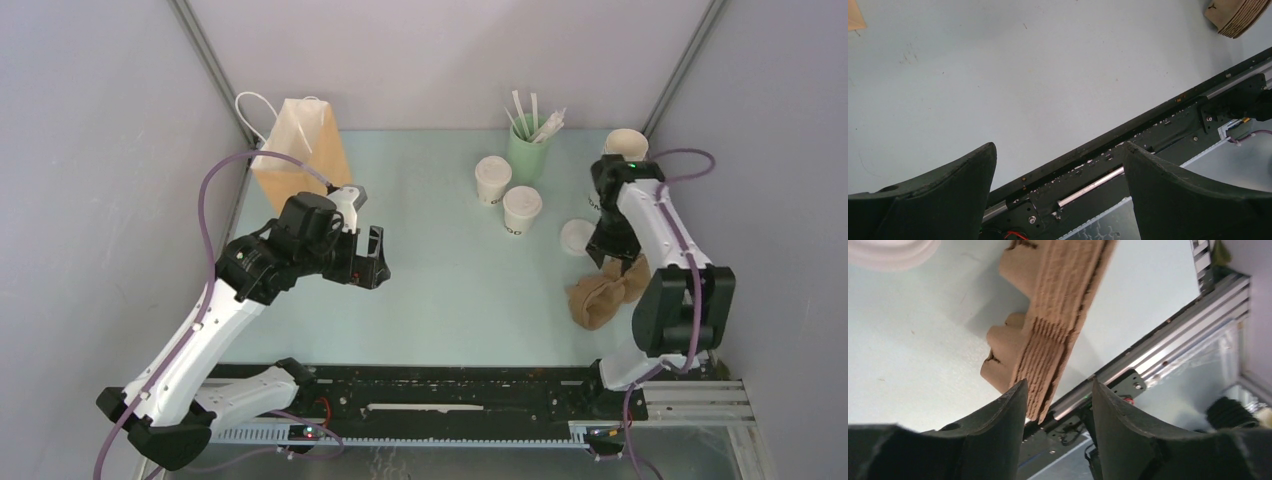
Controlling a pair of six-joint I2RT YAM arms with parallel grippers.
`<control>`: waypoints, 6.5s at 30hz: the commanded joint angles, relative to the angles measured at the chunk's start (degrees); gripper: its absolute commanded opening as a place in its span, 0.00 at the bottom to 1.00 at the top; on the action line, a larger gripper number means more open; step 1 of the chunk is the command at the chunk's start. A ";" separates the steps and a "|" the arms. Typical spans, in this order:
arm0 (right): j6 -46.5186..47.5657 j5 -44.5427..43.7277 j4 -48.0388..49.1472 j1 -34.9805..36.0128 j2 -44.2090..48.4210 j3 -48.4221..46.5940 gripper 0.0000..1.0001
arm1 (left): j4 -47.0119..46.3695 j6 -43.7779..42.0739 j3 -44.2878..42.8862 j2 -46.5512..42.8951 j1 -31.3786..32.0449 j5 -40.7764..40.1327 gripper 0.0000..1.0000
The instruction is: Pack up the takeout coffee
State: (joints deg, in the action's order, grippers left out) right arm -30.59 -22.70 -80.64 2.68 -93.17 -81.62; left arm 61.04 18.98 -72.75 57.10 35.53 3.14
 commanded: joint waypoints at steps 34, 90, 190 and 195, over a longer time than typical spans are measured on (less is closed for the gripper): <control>6.68 -11.06 6.29 -10.04 -11.45 -0.06 0.51 | 0.02 -1.98 -0.18 -0.08 0.05 -1.15 1.00; -49.30 13.93 18.36 -29.05 8.23 19.43 0.85 | 0.54 -4.05 0.51 2.86 2.99 -8.16 1.00; 9.22 43.47 28.84 13.76 36.63 10.48 0.41 | -6.44 12.52 -37.03 15.76 -22.73 -4.43 1.00; 15.33 50.16 22.57 14.10 40.56 8.40 0.42 | -5.61 11.51 -49.59 24.38 -31.97 -11.32 1.00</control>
State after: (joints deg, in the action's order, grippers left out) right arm -22.13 21.96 -55.42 16.29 -56.80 -71.29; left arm 57.47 29.52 -114.43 76.31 9.23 -2.00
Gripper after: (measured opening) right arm 0.475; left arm 0.996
